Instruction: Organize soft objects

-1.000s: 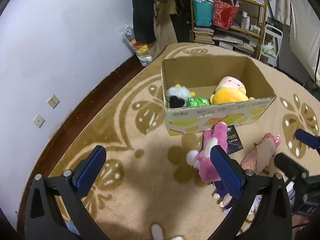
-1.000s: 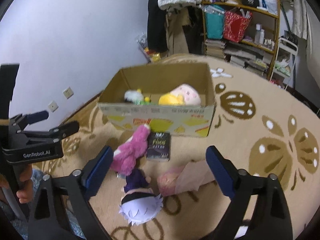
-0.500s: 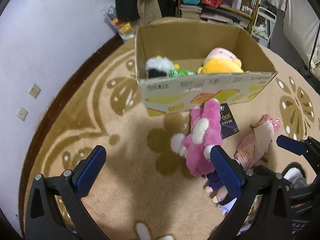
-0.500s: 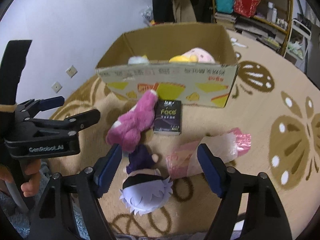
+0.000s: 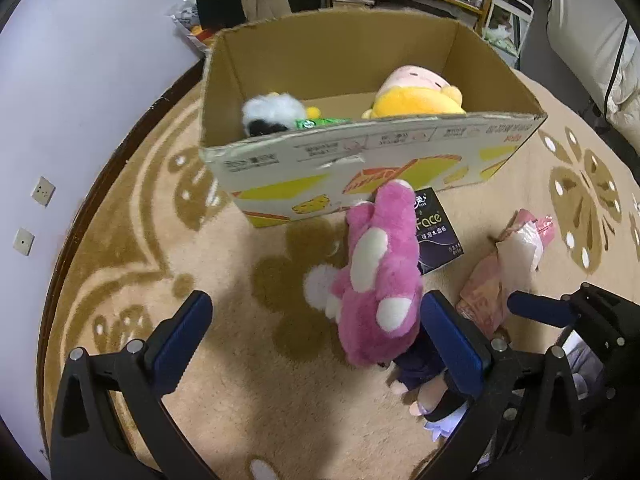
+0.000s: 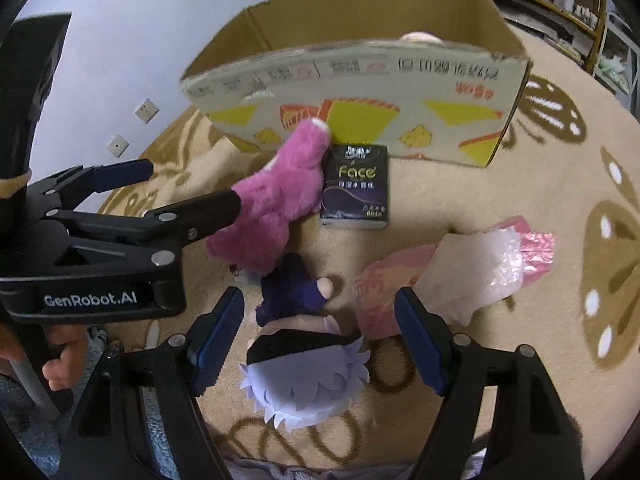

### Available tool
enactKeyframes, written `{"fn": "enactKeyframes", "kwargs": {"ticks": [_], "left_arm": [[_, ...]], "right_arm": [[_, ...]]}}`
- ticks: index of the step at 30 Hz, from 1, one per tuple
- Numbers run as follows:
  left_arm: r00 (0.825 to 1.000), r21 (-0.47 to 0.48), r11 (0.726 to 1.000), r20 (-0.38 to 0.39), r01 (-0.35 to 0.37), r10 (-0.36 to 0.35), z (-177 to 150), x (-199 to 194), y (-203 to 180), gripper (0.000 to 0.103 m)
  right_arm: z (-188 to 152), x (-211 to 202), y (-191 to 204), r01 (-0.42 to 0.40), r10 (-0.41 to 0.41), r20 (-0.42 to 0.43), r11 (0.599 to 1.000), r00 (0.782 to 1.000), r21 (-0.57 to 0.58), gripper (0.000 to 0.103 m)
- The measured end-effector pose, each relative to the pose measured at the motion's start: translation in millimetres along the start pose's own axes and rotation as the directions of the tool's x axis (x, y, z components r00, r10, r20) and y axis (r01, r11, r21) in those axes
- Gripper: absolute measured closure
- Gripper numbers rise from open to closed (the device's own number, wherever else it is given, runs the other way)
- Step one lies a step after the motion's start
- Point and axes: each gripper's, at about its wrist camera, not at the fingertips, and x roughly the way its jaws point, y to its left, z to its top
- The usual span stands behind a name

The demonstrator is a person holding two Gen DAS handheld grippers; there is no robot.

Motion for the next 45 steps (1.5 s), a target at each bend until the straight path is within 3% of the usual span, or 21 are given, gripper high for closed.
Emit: {"fn": "enactKeyframes", "kwargs": {"ticks": [3, 6, 12, 16, 21, 22, 25, 27, 29, 33, 37, 41, 45], "left_arm": [[1.0, 0.002, 1.0, -0.022, 0.011, -0.011, 2, 9, -2, 0.0], [0.999, 0.003, 1.0, -0.046, -0.027, 0.027, 4, 22, -4, 0.0], [0.996, -0.007, 1.0, -0.092, -0.005, 0.004, 6, 41, -4, 0.0], [0.991, -0.068, 0.997, -0.128, 0.025, -0.034, 8, 55, 5, 0.0], [0.992, -0.054, 0.998, -0.123, 0.022, -0.029, 10, 63, 6, 0.0], [0.992, -0.043, 0.999, -0.122, 0.016, -0.021, 10, 66, 4, 0.0], [0.991, -0.004, 1.0, -0.132, -0.011, 0.01, 8, 73, -3, 0.0], [0.99, 0.007, 1.0, -0.142, -0.027, 0.027, 8, 79, -7, 0.001], [0.99, 0.01, 1.0, -0.14, -0.029, 0.03, 7, 80, -8, 0.006], [0.993, 0.023, 1.0, -0.114, -0.014, 0.016, 8, 73, -10, 0.024], [0.993, 0.024, 0.999, -0.112, 0.037, -0.034, 0, 69, -12, 0.055], [0.994, 0.047, 0.999, -0.105, 0.028, -0.023, -2, 62, -15, 0.059], [0.996, 0.026, 1.0, -0.087, 0.01, -0.007, -10, 53, -10, 0.059]], "right_arm": [[0, 8, -1, -0.014, 0.014, -0.014, 1.0, 1.0, 0.015, 0.021], [1, 17, 0, -0.018, 0.019, -0.044, 1.0, 0.999, 0.015, 0.021], [5, 29, 5, -0.012, 0.013, -0.06, 1.0, 0.998, 0.012, 0.021], [8, 30, 6, -0.027, 0.028, -0.065, 0.999, 0.998, 0.026, 0.021], [7, 32, 8, -0.026, 0.027, -0.066, 0.999, 0.997, 0.02, 0.021], [7, 33, 10, -0.021, 0.022, -0.068, 1.0, 0.997, 0.013, 0.023], [4, 33, 9, -0.017, 0.017, -0.081, 1.0, 0.997, 0.002, 0.045], [4, 36, 13, -0.026, 0.026, -0.085, 1.0, 0.996, 0.006, 0.045], [4, 38, 13, -0.056, 0.057, -0.096, 0.998, 0.994, 0.016, 0.056], [4, 40, 13, -0.086, 0.088, -0.113, 0.996, 0.99, 0.026, 0.057], [3, 50, 10, -0.12, 0.128, -0.135, 0.991, 0.983, 0.067, 0.057], [6, 54, 9, -0.132, 0.142, -0.124, 0.988, 0.982, 0.086, 0.064], [-1, 43, 7, -0.072, 0.076, -0.071, 0.996, 0.995, 0.058, 0.066]]}}
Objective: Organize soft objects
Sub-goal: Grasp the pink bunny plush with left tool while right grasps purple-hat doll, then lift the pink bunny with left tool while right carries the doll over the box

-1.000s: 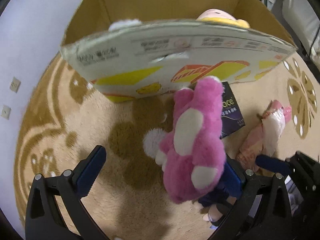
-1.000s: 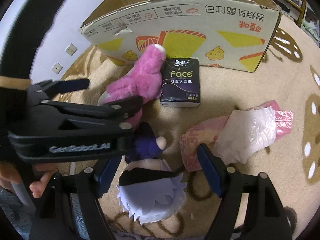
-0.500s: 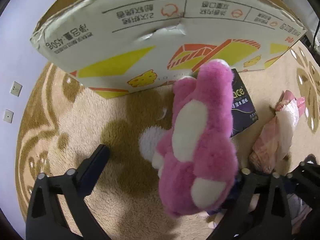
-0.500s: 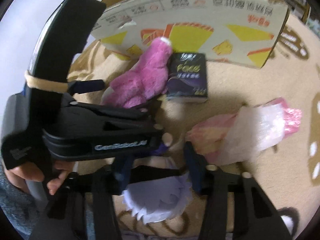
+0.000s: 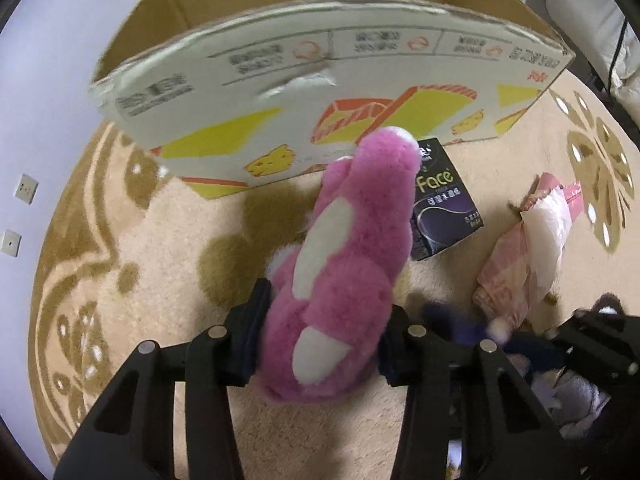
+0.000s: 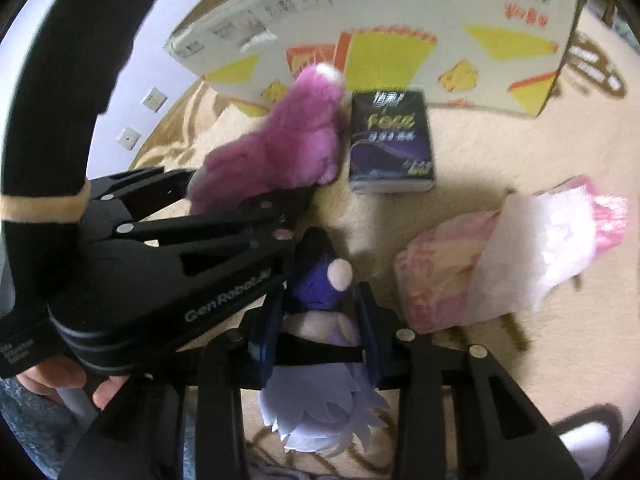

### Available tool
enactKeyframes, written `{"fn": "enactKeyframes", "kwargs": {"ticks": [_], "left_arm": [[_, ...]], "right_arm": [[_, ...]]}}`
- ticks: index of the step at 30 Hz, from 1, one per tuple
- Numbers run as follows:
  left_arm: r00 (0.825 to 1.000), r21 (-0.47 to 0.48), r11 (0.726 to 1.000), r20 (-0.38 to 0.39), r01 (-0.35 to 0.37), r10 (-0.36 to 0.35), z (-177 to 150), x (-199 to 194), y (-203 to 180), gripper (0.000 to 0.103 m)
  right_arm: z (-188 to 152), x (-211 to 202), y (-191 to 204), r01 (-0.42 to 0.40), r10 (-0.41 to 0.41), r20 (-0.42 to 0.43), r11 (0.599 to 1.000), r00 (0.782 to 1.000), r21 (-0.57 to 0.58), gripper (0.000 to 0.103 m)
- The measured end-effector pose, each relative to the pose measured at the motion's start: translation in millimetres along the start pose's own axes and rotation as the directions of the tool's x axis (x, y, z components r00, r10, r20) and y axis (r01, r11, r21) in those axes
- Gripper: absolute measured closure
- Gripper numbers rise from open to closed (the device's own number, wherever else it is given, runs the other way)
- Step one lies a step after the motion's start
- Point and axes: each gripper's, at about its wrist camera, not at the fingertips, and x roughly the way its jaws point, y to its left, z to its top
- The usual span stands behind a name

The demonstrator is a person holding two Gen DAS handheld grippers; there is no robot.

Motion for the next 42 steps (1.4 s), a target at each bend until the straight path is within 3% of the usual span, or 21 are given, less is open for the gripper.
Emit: {"fn": "enactKeyframes", "kwargs": {"ticks": [11, 21, 27, 36, 39, 42], "left_arm": [[0.995, -0.063, 0.997, 0.076, -0.054, 0.059, -21, -39, 12, 0.059], [0.98, -0.093, 0.99, 0.159, -0.108, 0.121, -33, -86, 5, 0.059], [0.957, -0.086, 0.986, 0.243, -0.144, 0.161, -34, -113, -3, 0.059], [0.924, -0.081, 0.979, 0.322, -0.189, 0.205, -30, -138, -1, 0.059], [0.9, -0.101, 0.969, 0.36, -0.223, 0.245, -27, -148, 1, 0.059], [0.888, -0.094, 0.962, 0.371, -0.255, 0.272, -19, -153, 3, 0.059]], "right_arm": [[-14, -45, -15, 0.032, -0.042, 0.146, 0.997, 0.988, 0.07, 0.069], [-27, -96, -26, 0.05, -0.078, 0.263, 0.992, 0.962, 0.112, 0.069], [-20, -111, -21, 0.064, -0.11, 0.331, 0.987, 0.937, 0.145, 0.069], [-17, -142, -4, 0.102, -0.135, 0.414, 0.99, 0.9, 0.101, 0.069], [-15, -149, 1, 0.132, -0.16, 0.441, 0.987, 0.883, 0.093, 0.069], [-9, -157, 1, 0.128, -0.157, 0.465, 0.987, 0.871, 0.095, 0.069]]}}
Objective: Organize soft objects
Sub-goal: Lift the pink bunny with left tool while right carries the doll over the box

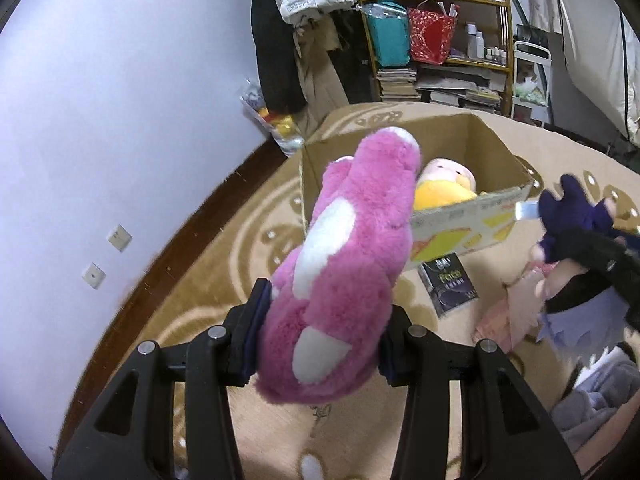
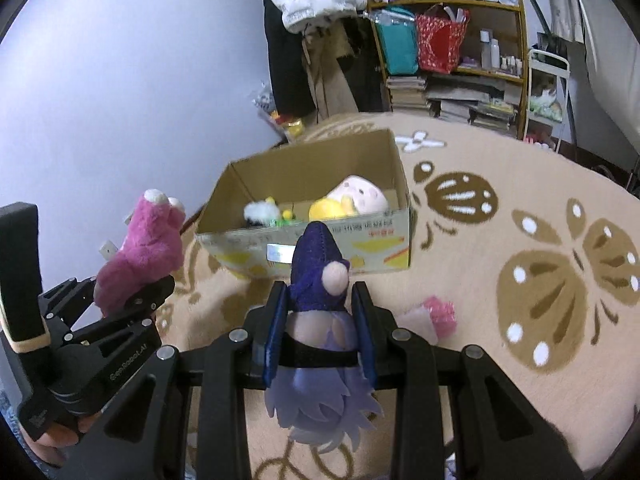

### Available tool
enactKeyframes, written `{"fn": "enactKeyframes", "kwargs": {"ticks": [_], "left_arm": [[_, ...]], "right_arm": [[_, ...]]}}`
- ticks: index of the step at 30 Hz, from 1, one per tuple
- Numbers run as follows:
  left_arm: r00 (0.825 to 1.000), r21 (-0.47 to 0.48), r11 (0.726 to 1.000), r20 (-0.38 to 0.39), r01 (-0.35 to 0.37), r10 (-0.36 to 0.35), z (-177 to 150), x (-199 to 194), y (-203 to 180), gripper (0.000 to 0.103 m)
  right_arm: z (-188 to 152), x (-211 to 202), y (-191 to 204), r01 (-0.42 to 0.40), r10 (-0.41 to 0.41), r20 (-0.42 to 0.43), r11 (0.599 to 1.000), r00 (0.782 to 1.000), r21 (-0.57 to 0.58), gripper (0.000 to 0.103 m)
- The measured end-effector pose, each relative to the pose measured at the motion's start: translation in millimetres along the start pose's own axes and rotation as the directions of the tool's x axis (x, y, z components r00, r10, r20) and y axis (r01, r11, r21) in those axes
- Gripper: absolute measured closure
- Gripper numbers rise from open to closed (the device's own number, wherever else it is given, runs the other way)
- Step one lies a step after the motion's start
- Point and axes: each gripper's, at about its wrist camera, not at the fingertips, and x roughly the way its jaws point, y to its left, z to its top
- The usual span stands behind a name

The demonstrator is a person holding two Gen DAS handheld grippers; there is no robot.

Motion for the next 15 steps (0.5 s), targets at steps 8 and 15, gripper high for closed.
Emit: {"fn": "enactKeyframes", "kwargs": {"ticks": [8, 15], "left_arm": [[0.999, 0.003, 1.0, 0.034, -0.007, 0.007, 31, 1, 10, 0.059], [0.997, -0.009, 1.0, 0.076, 0.0, 0.0, 60, 12, 16, 0.058]], "right_arm": [[34, -4, 1, 0.019, -0.017, 0.067, 0.999, 0.998, -0.032, 0.069], [58, 8, 2, 0.034, -0.027, 0.083, 0.996, 0.996, -0.083, 0.069]]}}
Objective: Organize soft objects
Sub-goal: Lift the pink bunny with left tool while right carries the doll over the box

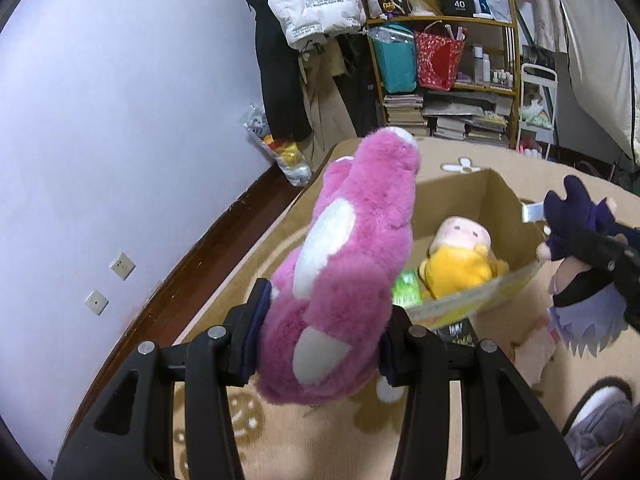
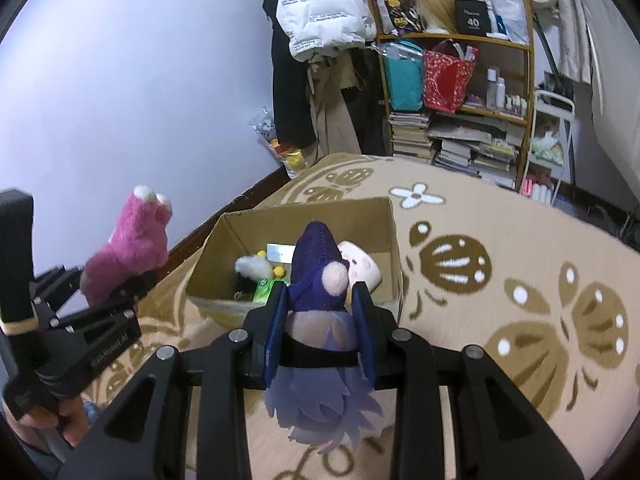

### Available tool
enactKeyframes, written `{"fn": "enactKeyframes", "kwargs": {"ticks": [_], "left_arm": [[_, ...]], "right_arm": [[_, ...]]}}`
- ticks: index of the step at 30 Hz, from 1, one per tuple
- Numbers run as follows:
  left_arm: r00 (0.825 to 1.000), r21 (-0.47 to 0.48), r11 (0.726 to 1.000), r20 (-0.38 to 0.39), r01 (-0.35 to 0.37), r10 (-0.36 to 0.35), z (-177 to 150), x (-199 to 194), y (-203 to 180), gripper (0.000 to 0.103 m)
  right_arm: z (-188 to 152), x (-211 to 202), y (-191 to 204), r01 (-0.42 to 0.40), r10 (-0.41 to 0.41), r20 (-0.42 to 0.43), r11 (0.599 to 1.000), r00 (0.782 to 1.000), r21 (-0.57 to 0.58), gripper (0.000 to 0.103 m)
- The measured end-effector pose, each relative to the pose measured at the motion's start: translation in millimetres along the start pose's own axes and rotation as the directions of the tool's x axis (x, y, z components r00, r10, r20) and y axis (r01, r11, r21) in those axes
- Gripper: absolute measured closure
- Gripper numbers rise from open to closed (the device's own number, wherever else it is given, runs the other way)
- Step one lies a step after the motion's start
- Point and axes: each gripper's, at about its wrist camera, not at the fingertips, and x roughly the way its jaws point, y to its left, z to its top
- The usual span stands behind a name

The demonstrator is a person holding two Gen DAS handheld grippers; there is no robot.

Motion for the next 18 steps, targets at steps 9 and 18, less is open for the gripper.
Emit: {"fn": "enactKeyframes", "kwargs": {"ticks": [9, 18], "left_arm": [[1.0, -0.016, 1.0, 0.016, 0.012, -0.011, 18, 33, 2, 0.058], [0.998, -0.027, 0.999, 0.034, 0.047, -0.046, 33, 62, -4, 0.058]], "right_arm": [[23, 35, 1, -0.026, 0.025, -0.015, 0.999, 1.0, -0.046, 0.069], [41, 62, -3, -0.039, 0.038, -0.018, 0.997, 0.999, -0.067, 0.068]]}}
